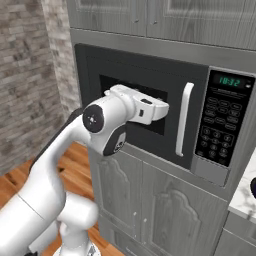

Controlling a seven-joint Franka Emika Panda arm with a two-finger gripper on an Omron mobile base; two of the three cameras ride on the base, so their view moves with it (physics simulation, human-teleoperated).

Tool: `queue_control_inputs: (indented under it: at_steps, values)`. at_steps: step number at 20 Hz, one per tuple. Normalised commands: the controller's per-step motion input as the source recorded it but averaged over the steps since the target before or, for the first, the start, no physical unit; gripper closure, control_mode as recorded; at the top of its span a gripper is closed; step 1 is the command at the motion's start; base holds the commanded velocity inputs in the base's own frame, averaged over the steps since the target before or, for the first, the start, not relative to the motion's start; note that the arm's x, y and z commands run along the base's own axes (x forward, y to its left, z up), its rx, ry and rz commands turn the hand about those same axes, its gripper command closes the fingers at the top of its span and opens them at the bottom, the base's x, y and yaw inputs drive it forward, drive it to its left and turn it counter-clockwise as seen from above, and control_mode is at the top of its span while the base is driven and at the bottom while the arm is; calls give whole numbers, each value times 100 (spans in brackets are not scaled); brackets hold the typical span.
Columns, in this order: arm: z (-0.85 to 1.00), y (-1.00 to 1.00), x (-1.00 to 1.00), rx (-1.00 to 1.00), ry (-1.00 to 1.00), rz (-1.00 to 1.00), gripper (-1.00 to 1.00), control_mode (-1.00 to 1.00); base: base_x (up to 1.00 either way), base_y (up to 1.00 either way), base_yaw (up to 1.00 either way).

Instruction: Pick the chicken drumstick from the counter and place it in the microwave. Then turn on the microwave.

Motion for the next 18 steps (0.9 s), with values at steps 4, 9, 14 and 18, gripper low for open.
queue_control_inputs:
  at_steps: [4,9,14,18]
  values:
    - [0,0,-50,-1,0,0,-100,-100,0,0,0]
    - [0,0,-52,-2,0,0,-100,-100,0,0,0]
    - [0,-2,-45,-5,0,0,-100,-100,0,0,0]
    - [0,-6,-33,-5,0,-1,-100,-100,0,0,0]
